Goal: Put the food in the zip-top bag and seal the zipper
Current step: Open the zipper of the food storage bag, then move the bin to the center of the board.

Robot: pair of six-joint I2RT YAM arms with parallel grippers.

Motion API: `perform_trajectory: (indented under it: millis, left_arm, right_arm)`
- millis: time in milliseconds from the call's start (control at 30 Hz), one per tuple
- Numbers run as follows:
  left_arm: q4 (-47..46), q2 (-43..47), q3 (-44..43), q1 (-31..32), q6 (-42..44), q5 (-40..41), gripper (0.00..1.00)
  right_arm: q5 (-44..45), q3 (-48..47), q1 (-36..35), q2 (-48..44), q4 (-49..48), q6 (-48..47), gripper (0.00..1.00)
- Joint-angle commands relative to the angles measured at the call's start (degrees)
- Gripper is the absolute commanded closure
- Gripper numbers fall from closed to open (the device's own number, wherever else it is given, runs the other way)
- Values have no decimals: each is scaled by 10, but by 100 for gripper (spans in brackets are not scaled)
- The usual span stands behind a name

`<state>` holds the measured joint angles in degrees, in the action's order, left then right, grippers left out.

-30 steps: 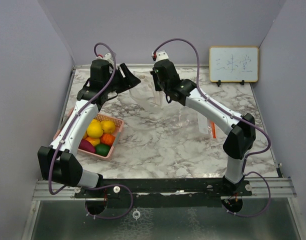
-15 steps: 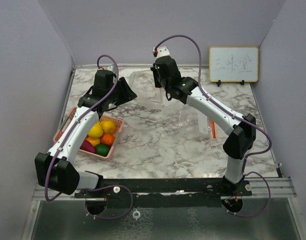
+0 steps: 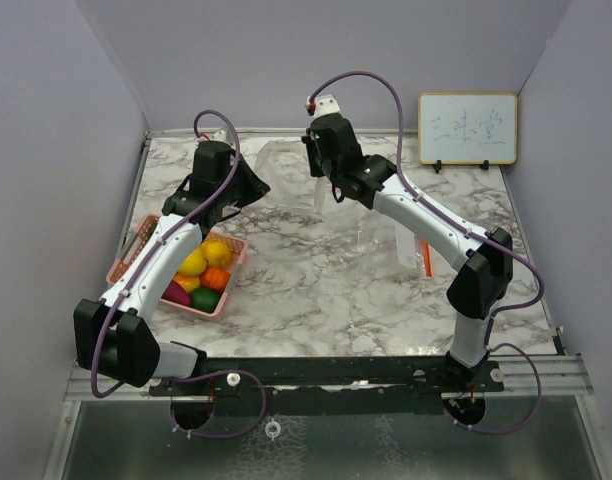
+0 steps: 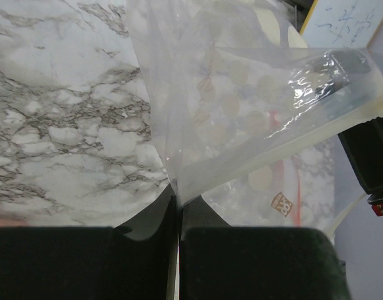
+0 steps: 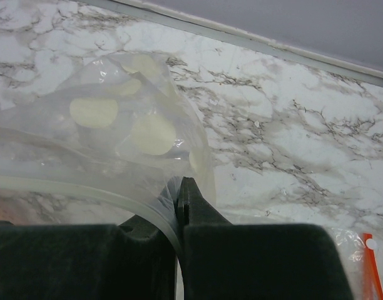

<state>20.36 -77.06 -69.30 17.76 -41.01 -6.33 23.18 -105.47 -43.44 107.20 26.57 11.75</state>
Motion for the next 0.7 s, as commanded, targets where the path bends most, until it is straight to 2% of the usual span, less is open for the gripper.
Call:
perform_trajectory:
  millis: [0,133,300,333,500,667]
  left_arm:
    - [27,-6,-60,0,65,99,100]
    - [59,-9,-98,-1,110,157,100]
    - [77,-3,-109,0,153,231,100]
    - [81,-4,-109,-1,161,241,100]
    - [92,-9,-101,-7,182,268,100]
    - [115,-15,-120,-30,205,298,100]
  right_arm:
    - [-35,14,-2,-38,0,-4,94]
    - [-76,10,-2,-52,-4,-4,69]
    - [-139,-4,-2,-68,-15,3,20]
    - [-169,0,-2,-75,-26,0,15]
    - [-289,34,-2,-120,-80,14,13]
    - [-321,70,-2,-136,-74,33,13]
